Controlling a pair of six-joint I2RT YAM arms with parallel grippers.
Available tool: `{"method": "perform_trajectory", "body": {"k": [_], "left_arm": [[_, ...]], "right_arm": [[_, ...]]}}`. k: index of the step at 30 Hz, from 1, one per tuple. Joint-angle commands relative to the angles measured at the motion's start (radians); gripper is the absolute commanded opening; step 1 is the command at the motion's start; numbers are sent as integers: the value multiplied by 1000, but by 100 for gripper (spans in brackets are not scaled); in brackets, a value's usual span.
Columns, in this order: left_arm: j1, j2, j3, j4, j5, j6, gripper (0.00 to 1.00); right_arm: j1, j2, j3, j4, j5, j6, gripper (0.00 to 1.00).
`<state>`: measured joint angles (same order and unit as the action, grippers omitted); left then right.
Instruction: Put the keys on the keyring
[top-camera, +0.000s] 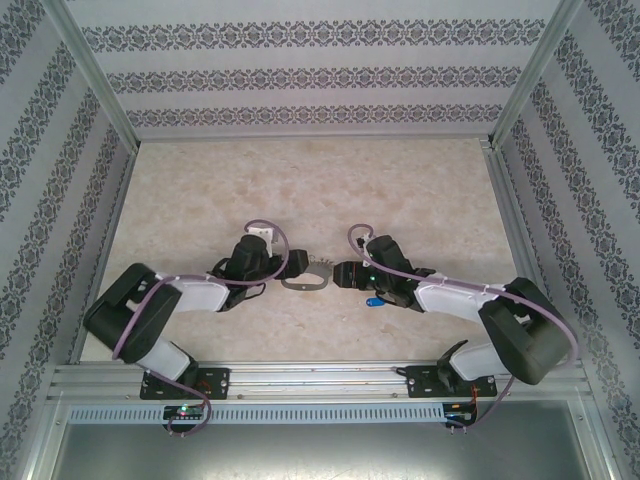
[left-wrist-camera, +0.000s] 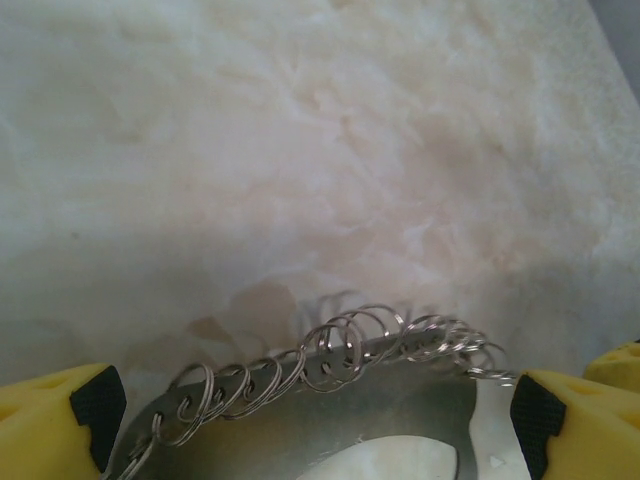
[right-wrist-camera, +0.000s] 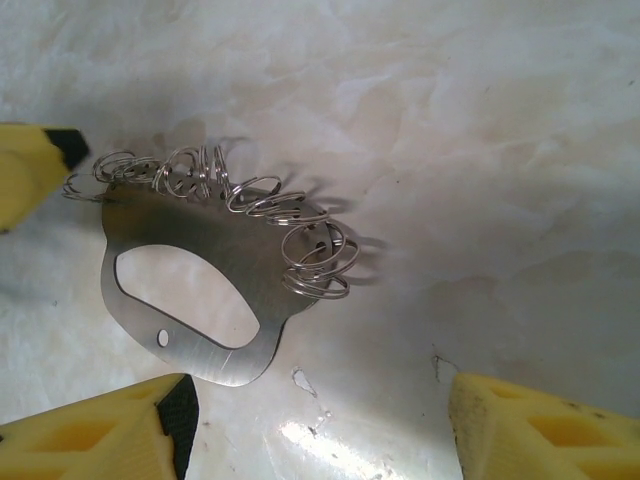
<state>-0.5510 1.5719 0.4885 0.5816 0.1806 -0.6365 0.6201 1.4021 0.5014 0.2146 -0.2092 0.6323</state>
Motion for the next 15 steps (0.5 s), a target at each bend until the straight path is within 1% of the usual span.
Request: {"method": "perform_trajectory", "body": {"k": [1,5,9,15], "left_arm": [[-27,49,34,151,22,-78,100],[-42,56,44,136,-1,-63,100],[-43,29,61,83,-34,-11,100],[-43,-88,112,-85,-94,104,100]], "right_arm": [[16,25,-6,73,-30,35,67],[18,57,-1,98,-31,40,65],[18,104,19,120,-49,42,60],[20,161,51,143,-80,46,57]]}}
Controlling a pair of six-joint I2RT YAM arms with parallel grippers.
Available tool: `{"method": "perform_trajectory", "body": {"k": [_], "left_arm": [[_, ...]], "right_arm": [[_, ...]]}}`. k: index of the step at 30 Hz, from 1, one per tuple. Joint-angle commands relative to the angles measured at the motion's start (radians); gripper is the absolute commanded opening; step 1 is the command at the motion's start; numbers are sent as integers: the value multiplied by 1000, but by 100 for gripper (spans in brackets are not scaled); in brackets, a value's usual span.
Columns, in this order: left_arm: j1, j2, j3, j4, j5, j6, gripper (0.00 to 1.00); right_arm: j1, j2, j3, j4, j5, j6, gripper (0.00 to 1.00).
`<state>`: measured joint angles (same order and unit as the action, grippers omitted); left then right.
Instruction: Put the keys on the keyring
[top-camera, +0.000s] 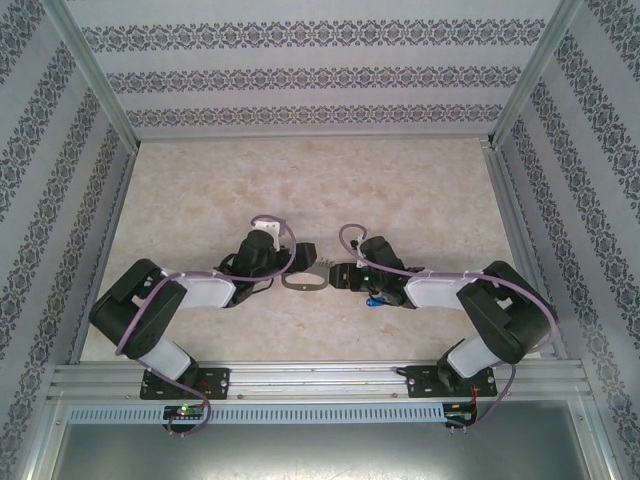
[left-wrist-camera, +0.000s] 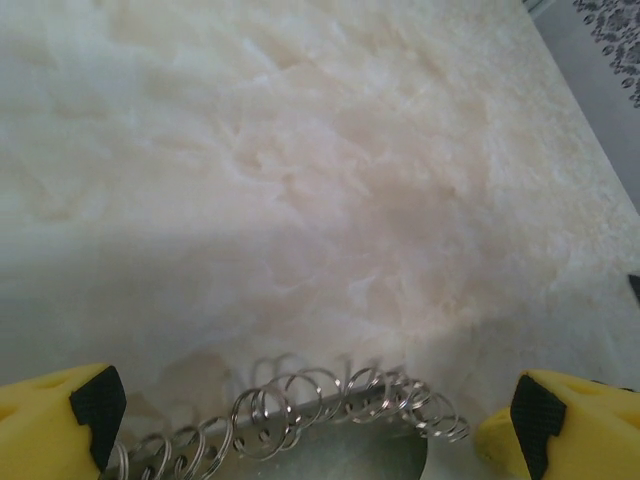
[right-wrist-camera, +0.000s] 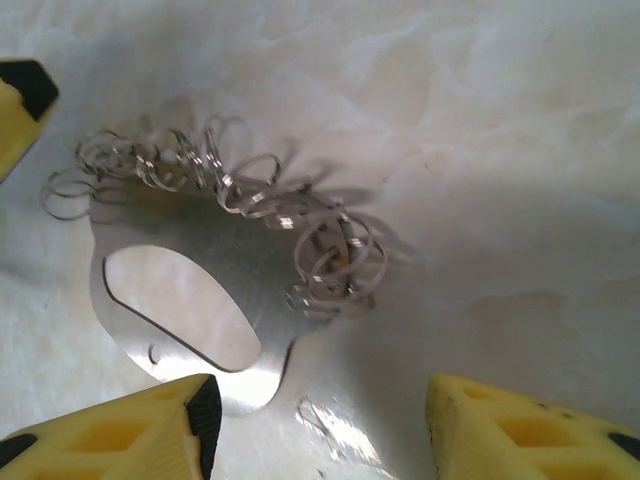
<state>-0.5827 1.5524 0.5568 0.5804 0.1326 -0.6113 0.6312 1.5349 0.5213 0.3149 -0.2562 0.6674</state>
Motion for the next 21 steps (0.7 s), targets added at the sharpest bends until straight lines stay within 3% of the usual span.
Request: {"method": "perform_trajectory", "body": {"k": [1,10,15,21], "left_arm": [[-11,-94,51,-108,-51,95,100],[-11,-227,61,-187,-98,189,100],[-11,-289,24,-170,-139,141,100],[-11,-315,47,-273,14,44,100]], "right_arm": [[8,36,38,48,-39,13,56],[18,115,90,69,-66,23,53],[31,128,114,51,-65,16,51],[28,68,93,-26,-4,-26,51]]}}
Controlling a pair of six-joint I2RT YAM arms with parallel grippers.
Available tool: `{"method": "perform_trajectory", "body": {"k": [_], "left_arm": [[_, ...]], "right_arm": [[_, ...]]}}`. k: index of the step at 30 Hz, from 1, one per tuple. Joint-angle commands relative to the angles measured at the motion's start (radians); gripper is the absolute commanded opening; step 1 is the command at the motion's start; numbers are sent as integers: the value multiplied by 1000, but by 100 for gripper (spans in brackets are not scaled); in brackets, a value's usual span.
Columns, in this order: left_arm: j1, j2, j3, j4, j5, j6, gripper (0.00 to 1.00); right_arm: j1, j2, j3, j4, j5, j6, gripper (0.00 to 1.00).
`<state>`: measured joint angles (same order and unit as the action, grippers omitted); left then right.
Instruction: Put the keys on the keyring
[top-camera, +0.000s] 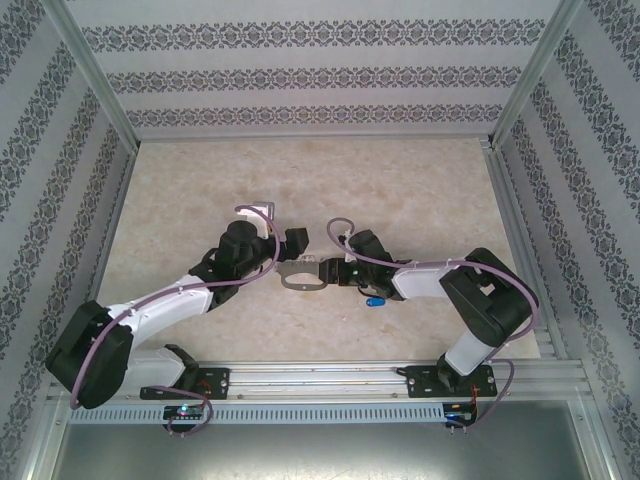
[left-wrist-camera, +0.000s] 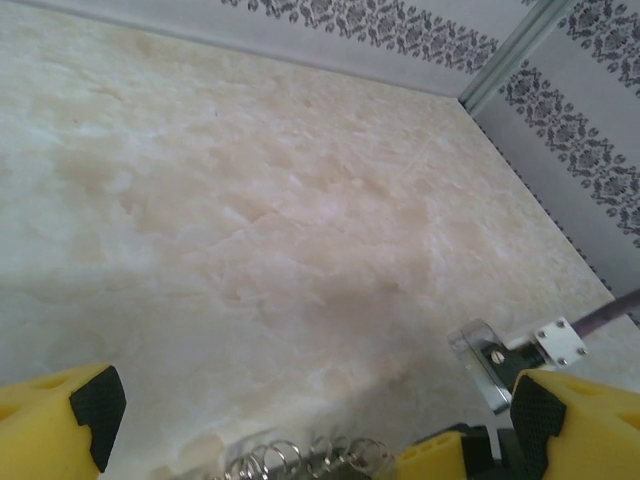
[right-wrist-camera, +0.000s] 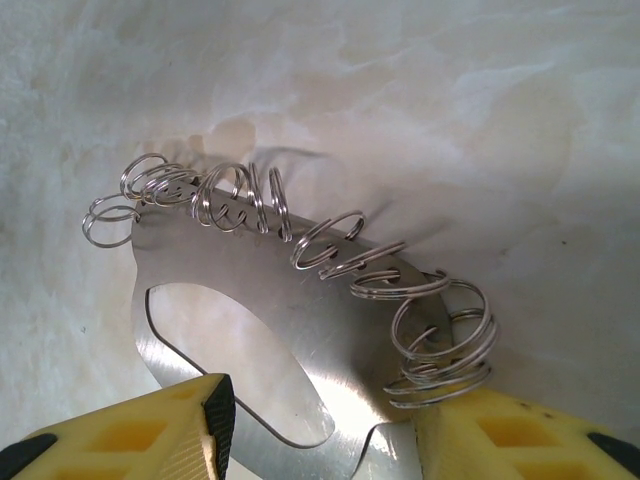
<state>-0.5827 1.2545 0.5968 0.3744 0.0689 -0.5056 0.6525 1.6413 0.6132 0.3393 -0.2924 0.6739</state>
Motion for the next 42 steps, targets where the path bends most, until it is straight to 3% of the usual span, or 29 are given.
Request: {"method": "perform_trajectory", "body": {"k": [1,7,22,35,42], "left_arm": [[-14,-16,1,-67,101,-83,100],[-70,-5,-58,-8,100,-163,100],[-124,155,-107,151,45,-213,100],[-123,187,-25,115,31,-153,100],[-114,127,38,7,6,-87,100]], "right_arm": [[4,-57,-6,-66,41,-40,52],[-6,-127,-38,-128,98,-77,52],[-29,8,67,-119,79,-100,51],[15,-1,55,-95,39,-57,48],[36,-24,19,-82,38,-38,48]]}}
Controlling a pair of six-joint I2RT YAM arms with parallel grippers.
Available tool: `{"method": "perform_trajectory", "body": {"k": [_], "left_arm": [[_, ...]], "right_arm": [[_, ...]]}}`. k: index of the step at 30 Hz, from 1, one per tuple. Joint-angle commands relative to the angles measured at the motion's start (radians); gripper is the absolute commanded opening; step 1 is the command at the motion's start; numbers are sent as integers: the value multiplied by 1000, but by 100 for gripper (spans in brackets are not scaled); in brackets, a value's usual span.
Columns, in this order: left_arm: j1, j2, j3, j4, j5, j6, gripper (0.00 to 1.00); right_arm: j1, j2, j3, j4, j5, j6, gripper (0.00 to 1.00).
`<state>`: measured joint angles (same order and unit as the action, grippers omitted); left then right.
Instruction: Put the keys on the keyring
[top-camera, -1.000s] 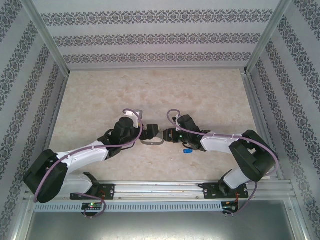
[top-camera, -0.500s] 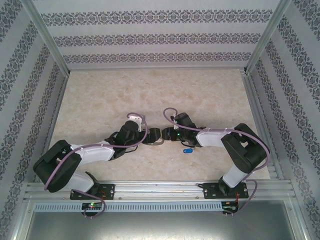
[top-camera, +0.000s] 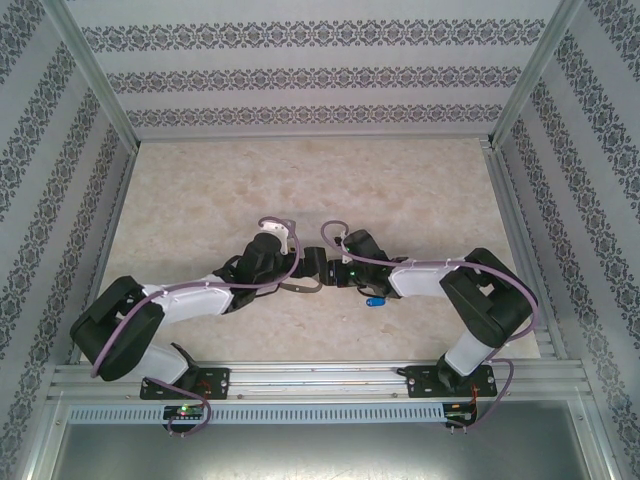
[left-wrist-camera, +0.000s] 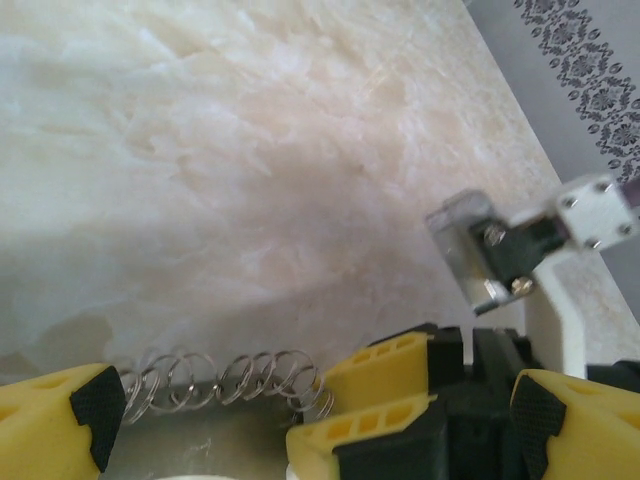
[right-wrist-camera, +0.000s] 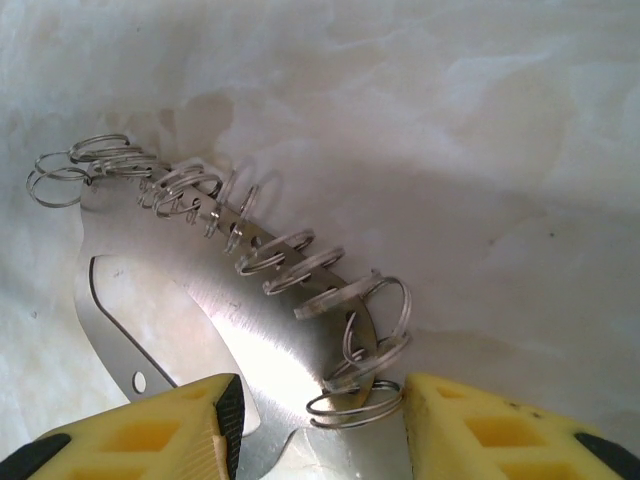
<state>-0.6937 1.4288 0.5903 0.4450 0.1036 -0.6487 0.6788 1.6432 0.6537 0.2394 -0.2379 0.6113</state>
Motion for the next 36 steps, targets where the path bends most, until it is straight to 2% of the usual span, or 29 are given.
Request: {"method": "perform_trajectory", "body": {"k": [1,6,11,21,31,36], "left_arm": [[1,-63,54,-83,-34,69,100],[24,-127,91,-164,-51,128,100],[38,-133,103,-194,-21,126,100],[31,65,69,-6,148,-44,100],[3,156,39,91,106,-96,100],[4,199,46,118,105,-98,100]], "right_arm": [[11,-30,-28,25,-21,32,47],[21,-63,-53,45,-50,52,47],[16,-114,-56,-10,22,21,48],[-35,-114,-45,-14,43,4,48],[-85,-188,-120,-15,47,-3,50],[-85,-196,-134,4,31,-8,57]]}}
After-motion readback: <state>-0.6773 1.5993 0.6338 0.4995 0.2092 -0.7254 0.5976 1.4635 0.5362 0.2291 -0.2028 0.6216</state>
